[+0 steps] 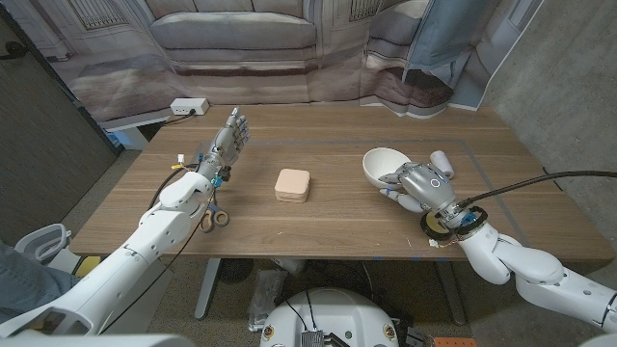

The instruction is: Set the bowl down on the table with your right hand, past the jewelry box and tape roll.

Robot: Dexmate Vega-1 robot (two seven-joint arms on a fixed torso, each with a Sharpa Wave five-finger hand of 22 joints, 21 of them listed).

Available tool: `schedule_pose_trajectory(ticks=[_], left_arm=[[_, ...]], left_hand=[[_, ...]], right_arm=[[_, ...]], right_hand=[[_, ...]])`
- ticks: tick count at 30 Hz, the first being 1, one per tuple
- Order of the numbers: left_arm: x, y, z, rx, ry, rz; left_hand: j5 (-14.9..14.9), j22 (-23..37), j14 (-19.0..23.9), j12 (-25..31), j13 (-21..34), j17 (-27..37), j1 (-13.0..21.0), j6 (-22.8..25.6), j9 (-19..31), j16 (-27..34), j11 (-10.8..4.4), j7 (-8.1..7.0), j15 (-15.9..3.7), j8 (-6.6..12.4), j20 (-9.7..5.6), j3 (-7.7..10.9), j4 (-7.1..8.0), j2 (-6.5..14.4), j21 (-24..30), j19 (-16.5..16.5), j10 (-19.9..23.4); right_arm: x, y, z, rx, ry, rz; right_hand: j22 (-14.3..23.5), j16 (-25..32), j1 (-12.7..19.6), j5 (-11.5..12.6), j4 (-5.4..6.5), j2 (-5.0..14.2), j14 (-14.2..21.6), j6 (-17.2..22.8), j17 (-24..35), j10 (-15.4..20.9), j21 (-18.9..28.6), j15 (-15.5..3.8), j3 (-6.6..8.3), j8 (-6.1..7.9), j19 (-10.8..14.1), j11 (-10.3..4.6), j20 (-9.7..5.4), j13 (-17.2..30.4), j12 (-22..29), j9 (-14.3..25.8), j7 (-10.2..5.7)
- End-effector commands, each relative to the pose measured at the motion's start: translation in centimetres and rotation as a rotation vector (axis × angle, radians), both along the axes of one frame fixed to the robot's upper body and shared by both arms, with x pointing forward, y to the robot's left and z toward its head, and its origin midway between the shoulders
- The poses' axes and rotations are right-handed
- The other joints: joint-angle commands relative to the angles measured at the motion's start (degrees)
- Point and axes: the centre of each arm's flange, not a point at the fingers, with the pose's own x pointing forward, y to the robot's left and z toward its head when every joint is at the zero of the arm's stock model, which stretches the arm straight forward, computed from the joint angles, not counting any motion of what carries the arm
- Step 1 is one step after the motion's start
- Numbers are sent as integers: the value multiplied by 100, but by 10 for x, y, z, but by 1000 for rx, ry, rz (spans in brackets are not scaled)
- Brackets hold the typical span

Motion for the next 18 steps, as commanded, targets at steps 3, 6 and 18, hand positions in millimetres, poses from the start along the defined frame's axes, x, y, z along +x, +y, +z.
schedule_pose_trajectory(ticks=[3,6,18], left_arm=[[1,-2,4,4,-5,-1],[2,-3,4,5,-2,-3],[2,-5,4,12,4,-3]], left_hand=[[-36,13,-289,29,18,17,47,-37,14,27,16,16,28,38,-88,-41,14,24,16,-411,-137],[-36,13,-289,30,18,17,48,-37,14,28,18,14,29,38,-90,-44,14,26,18,-408,-133],[-38,13,-290,27,18,18,53,-34,14,27,12,12,25,39,-89,-54,13,32,17,-413,-141]], right_arm=[[-14,-3,-12,-3,-1,-2],[-15,-4,-15,-2,-1,-4],[-21,-4,-24,-2,-8,2]], right_hand=[[16,5,311,24,15,370,342,581,24,220,63,-362,-17,8,-55,-171,-732,36,11,28,-567],[16,4,311,24,16,370,344,581,27,221,69,-362,-18,7,-58,-171,-732,37,9,28,-574],[1,-54,307,26,18,369,279,569,32,208,96,-361,-29,-7,-158,-184,-734,54,-17,32,-585]])
